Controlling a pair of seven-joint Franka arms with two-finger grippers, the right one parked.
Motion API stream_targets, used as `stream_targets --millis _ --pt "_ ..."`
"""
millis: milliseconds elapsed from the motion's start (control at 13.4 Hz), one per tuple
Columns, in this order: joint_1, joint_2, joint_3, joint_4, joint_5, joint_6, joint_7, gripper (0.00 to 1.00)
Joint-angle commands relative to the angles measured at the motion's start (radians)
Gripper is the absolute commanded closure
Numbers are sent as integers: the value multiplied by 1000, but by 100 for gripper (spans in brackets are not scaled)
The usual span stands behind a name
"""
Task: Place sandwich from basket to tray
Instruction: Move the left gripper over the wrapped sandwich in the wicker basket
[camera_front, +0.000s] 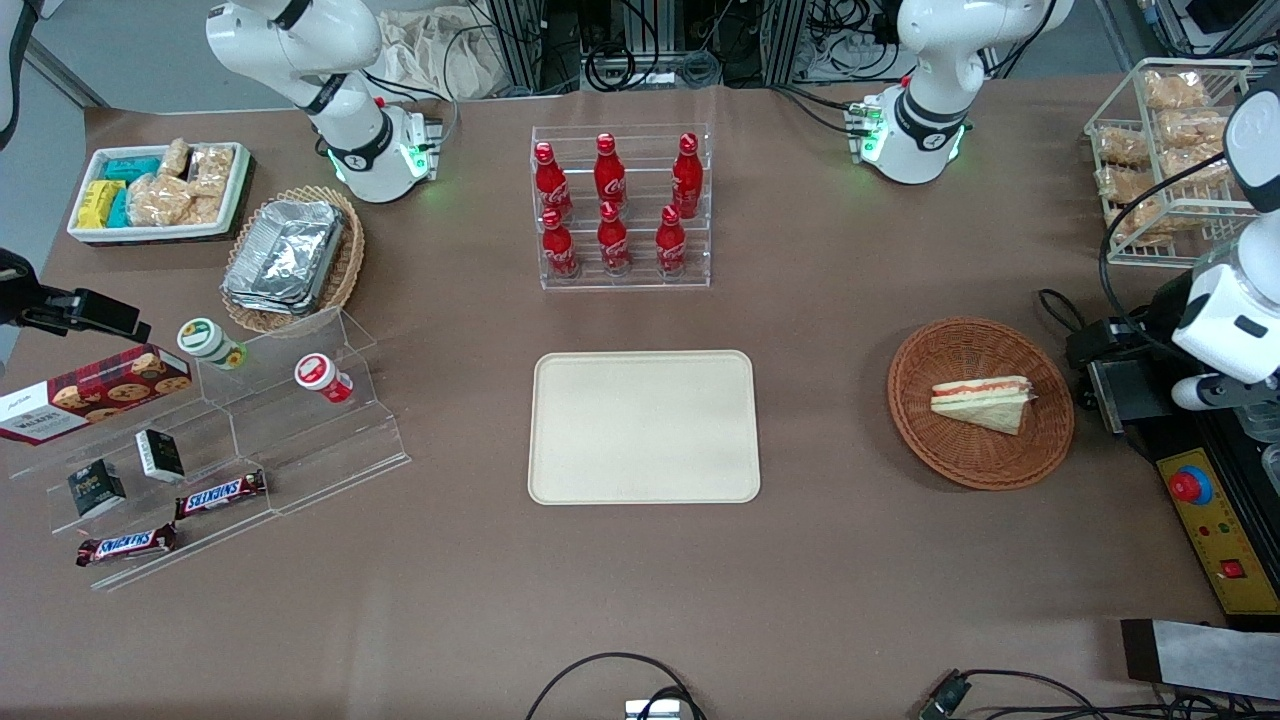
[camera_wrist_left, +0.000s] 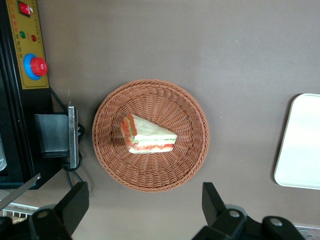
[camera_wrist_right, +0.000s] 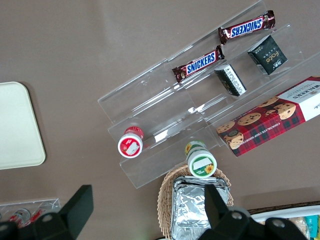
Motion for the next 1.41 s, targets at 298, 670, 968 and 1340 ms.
stream_targets --millis 298,670,968,1340 --pt "17 30 -3 29 12 -33 -18 0" --pt "22 42 -3 -95 9 77 -530 0" --pt "54 42 -1 -293 9 298 -739 0" --pt "92 82 -1 -477 9 531 -807 0"
